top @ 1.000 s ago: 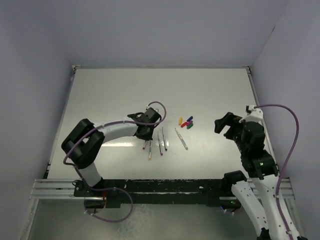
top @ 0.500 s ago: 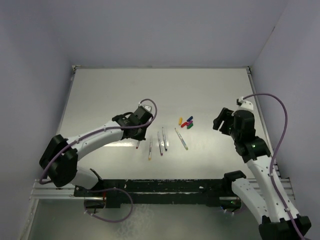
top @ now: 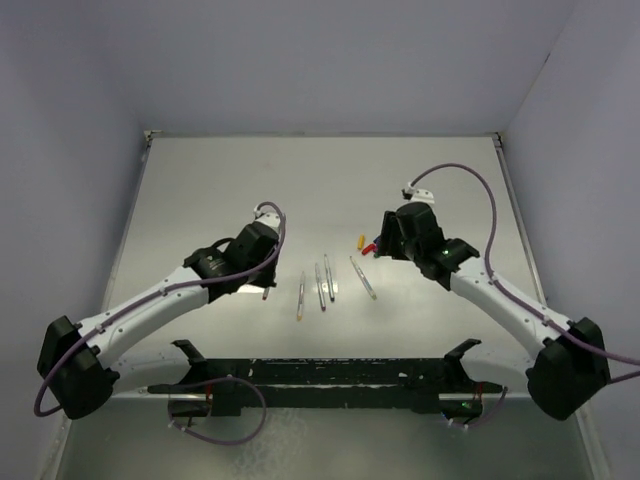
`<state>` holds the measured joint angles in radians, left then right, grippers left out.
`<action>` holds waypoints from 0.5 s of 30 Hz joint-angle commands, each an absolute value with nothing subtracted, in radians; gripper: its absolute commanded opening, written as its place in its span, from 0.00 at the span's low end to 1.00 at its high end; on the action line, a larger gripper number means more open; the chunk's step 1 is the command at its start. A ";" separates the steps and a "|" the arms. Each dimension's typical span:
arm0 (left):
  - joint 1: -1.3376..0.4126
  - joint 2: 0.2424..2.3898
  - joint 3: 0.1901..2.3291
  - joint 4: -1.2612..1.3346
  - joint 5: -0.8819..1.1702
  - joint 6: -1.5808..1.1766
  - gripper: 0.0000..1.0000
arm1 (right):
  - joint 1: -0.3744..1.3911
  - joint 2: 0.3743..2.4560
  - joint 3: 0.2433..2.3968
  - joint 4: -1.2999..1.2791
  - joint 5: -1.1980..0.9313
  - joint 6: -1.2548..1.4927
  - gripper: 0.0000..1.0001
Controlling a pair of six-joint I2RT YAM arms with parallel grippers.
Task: Insert the pens into the pen caps
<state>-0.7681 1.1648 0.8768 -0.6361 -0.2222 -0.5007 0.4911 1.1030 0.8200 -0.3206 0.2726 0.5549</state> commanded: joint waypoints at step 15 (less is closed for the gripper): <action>-0.786 1.023 0.804 -0.581 -0.176 -0.484 0.00 | 0.579 1.541 1.024 -0.131 0.331 0.853 0.13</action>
<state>-0.7795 1.0332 0.7994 -0.6155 -0.1886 -0.5041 0.5709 1.5013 0.9607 -0.1673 0.3054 0.7612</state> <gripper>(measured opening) 0.030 0.376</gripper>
